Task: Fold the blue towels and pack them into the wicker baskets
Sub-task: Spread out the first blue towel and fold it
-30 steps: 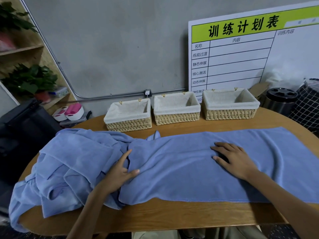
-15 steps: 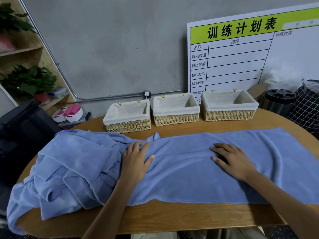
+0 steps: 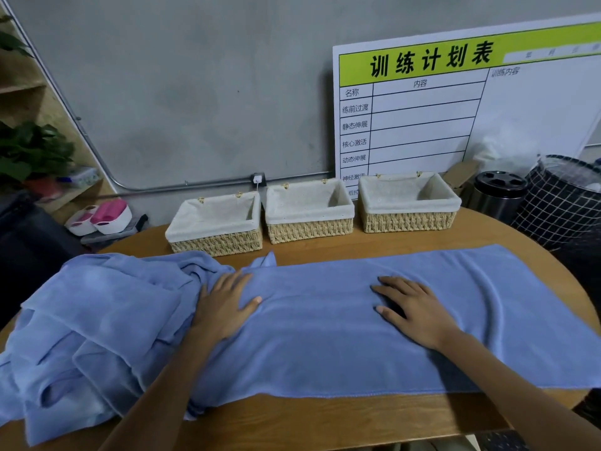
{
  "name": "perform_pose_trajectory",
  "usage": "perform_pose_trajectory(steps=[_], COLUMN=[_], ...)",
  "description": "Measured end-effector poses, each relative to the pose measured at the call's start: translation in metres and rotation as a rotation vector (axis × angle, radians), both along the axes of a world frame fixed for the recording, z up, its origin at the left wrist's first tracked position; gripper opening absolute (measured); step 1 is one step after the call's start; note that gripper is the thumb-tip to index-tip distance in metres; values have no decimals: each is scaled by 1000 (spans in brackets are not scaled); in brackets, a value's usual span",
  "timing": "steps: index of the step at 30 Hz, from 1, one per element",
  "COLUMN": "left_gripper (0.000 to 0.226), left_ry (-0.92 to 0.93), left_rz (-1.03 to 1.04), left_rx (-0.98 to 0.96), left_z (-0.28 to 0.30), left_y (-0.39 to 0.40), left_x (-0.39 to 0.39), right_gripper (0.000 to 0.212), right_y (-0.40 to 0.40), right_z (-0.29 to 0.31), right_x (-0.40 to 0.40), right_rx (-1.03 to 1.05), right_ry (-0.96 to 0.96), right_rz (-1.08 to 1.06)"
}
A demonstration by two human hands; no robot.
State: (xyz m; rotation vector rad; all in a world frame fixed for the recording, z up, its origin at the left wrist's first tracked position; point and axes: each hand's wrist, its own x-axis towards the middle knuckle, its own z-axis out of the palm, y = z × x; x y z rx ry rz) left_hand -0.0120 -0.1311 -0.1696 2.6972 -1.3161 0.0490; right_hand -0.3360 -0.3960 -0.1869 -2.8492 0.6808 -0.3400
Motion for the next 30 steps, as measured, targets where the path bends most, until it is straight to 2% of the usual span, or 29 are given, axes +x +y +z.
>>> perform_pose_trajectory(steps=[2, 4, 5, 7, 10, 12, 14, 16, 20, 23, 30], left_gripper=[87, 78, 73, 74, 77, 79, 85, 90, 92, 107, 109], left_ry=[-75, -152, -146, -46, -38, -71, -109, -95, -38, 19, 18], left_rz=[-26, -108, -150, -165, -115, -127, -137, -134, -145, -175, -147], left_rx=[45, -43, -106, -109, -72, -49, -41, -34, -81, -59, 4], left_z=[10, 19, 16, 2, -32, -36, -34, -28, -11, -20, -23], left_y=[-6, -19, -27, -37, -35, -32, -30, -33, -59, -69, -65], left_x=[-1, -22, -33, -51, -48, -40, -34, -35, -71, -94, -93], right_gripper=[87, 87, 84, 75, 68, 78, 93, 99, 102, 103, 106], right_y=[1, 0, 0, -4, -28, -55, -75, -82, -78, -83, -82], right_z=[0, -1, 0, 3, 9, 11, 5, 1, 3, 5, 8], right_x=[0, 2, 3, 2, -20, -49, -76, -85, -78, -82, -82], right_rx=[-4, 6, 27, 114, 107, 42, 50, 66, 64, 91, 71], right_ry=[20, 24, 5, -114, -222, -101, 52, 119, 136, 114, 121], right_rz=[19, 46, 65, 78, -73, -180, -224, -237, -228, -218, -221])
